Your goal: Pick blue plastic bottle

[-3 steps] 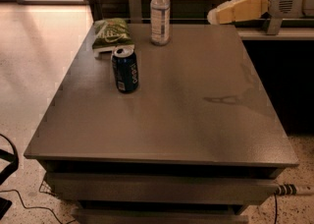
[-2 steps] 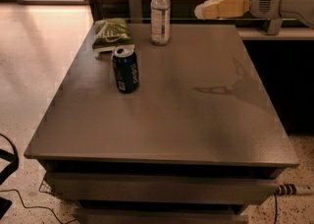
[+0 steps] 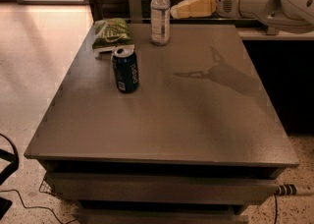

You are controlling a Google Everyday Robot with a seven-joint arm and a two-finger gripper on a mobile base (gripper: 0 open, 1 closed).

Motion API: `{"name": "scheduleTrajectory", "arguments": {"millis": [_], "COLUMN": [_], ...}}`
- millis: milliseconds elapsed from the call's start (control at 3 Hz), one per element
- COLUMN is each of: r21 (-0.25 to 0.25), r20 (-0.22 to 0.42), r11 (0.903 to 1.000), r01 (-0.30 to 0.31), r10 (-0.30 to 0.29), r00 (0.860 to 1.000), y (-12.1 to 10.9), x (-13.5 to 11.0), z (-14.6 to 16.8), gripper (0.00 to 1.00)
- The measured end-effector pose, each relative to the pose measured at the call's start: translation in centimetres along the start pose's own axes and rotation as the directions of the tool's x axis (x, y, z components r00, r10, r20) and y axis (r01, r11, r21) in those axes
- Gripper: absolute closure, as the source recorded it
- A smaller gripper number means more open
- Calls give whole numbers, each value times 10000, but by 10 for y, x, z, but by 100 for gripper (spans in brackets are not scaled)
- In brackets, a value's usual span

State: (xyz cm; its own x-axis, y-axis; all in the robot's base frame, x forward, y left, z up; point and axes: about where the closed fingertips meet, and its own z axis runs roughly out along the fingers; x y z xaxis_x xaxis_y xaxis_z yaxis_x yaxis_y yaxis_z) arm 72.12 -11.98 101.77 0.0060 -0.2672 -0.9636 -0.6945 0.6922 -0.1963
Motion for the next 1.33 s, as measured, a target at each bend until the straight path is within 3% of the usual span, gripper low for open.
{"name": "scheduleTrajectory", "arguments": {"millis": [667, 1000, 1333], "r21": [-263, -810, -836], "r20": [465, 985, 990], "r11": [9989, 9943, 9941], "r01": [-375, -689, -697], "r10": [387, 767, 779], "r00": [9982, 9922, 9920], "y": [-13, 0, 1], "x": [16, 24, 24], "z": [53, 98, 100], "gripper": [0, 0, 0]}}
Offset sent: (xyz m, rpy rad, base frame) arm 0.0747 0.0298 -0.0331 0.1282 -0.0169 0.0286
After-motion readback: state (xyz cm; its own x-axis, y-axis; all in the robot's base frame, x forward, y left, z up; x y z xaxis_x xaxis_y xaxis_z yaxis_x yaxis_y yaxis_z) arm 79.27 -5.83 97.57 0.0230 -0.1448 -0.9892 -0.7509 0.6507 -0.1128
